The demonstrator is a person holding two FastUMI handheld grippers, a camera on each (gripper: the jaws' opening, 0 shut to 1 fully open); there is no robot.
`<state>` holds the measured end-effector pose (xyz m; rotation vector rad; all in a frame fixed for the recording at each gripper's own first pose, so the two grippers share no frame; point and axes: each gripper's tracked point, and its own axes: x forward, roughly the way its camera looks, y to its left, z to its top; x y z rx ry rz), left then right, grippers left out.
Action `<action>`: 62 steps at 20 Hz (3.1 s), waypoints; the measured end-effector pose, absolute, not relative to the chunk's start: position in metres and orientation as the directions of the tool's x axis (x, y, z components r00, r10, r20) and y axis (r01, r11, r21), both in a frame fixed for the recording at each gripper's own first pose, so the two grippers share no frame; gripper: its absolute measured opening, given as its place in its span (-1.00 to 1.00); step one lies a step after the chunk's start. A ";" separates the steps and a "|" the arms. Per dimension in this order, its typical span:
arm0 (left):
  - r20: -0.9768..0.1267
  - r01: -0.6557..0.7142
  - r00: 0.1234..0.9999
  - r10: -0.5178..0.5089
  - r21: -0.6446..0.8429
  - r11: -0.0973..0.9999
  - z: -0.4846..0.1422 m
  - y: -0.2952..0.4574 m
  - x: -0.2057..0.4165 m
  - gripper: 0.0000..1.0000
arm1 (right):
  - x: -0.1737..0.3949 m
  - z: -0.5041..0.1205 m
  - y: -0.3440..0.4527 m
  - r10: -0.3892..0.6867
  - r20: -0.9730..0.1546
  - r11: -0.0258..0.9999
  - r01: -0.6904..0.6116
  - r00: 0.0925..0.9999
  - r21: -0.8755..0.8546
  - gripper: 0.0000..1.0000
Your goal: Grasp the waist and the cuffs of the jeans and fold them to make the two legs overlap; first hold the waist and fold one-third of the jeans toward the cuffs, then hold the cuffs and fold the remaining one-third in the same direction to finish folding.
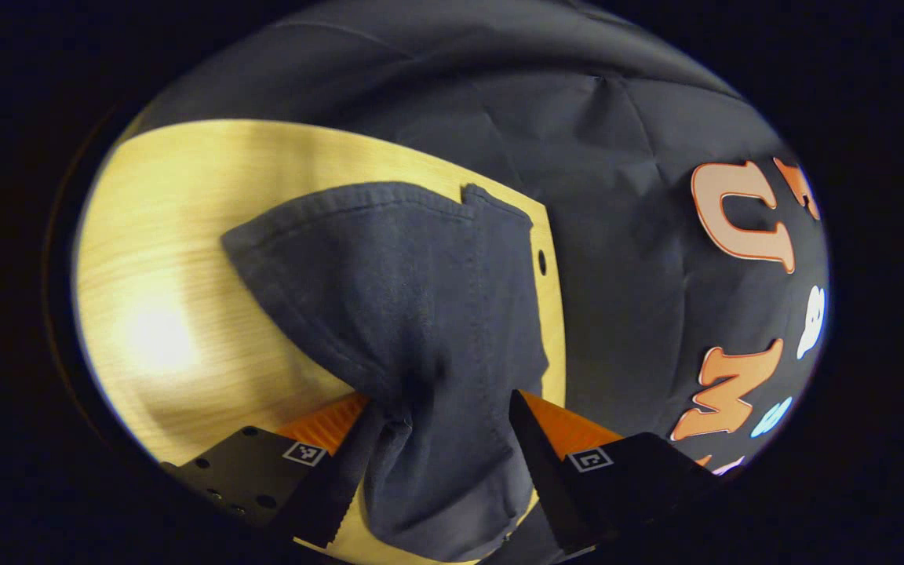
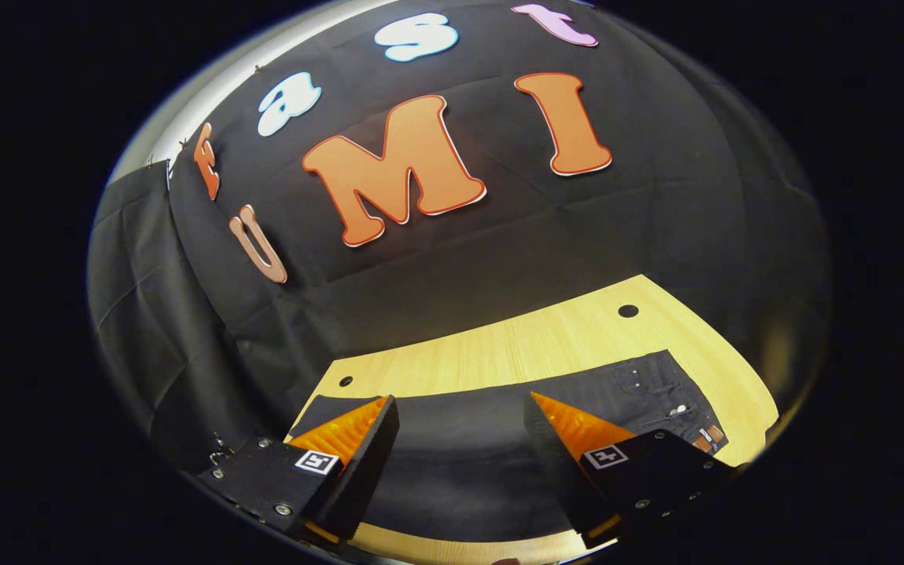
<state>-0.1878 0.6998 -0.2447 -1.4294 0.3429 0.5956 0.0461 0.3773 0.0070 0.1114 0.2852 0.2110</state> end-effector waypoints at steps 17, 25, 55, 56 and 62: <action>-0.629 -0.641 0.765 0.136 -0.764 0.071 -0.245 0.698 -0.211 -0.84 | 0.002 -0.145 0.191 0.026 -0.532 0.731 0.346 0.846 0.587 0.95; -0.653 -0.665 0.746 0.130 -0.741 0.091 -0.239 0.694 -0.223 -0.84 | -0.003 -0.246 0.121 -0.080 -0.705 0.642 0.577 0.705 0.505 0.97; -0.729 -0.741 0.671 0.133 -0.659 0.127 -0.195 0.684 -0.233 -0.84 | 0.052 -0.220 0.125 -0.013 -0.631 0.617 0.503 0.775 0.605 -1.00; -0.729 -0.742 0.670 0.142 -0.655 0.139 -0.186 0.685 -0.233 -0.84 | 0.056 -0.209 0.128 0.002 -0.620 0.629 0.481 0.785 0.611 -1.00; -0.794 -0.806 0.590 0.147 -0.573 0.146 -0.154 0.684 -0.235 -0.84 | 0.080 -0.160 0.148 0.052 -0.564 0.623 0.414 0.824 0.663 -1.00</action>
